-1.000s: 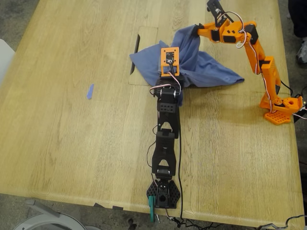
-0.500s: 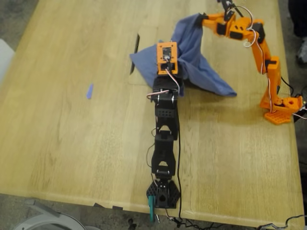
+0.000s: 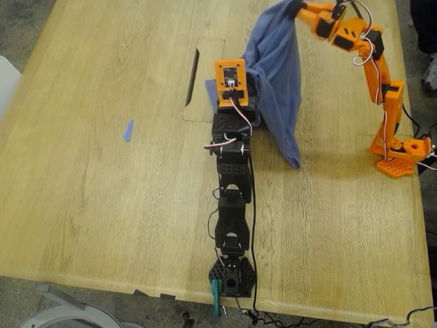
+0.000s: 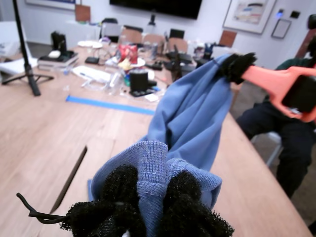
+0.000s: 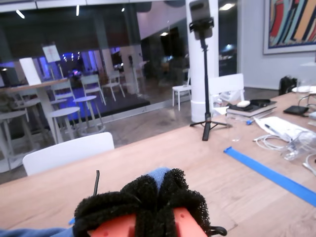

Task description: Fold a T-shirt

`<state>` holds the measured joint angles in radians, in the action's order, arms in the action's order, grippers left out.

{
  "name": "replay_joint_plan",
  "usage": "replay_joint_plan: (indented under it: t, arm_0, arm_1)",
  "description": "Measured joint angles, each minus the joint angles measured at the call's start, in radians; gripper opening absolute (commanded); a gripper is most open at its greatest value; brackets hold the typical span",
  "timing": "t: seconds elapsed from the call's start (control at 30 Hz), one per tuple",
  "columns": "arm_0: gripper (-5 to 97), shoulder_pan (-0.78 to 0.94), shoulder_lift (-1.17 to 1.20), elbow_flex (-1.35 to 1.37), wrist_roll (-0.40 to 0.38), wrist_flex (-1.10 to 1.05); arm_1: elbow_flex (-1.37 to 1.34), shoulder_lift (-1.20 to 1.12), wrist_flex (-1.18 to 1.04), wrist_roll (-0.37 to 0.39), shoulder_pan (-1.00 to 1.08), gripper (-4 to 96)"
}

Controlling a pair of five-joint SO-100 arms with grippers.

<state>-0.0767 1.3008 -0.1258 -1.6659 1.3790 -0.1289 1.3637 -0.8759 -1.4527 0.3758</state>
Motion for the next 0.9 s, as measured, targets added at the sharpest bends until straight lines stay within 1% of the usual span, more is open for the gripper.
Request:
replay_joint_plan:
  t: [0.33,0.7,0.9]
  arm_0:
    - [0,-0.018,0.023,0.006,0.0,-0.115]
    - [0,0.0,0.112,0.006,0.0,-0.172]
    - [0,-0.055,0.129,0.006,0.0,-0.249]
  arm_1:
    - [-0.009,0.035,0.127,-0.009,0.058,-0.1]
    - [-0.011,0.11,0.14,-0.009,0.041,-0.1]
    - [-0.011,0.16,0.158,-0.009,0.012,-0.1]
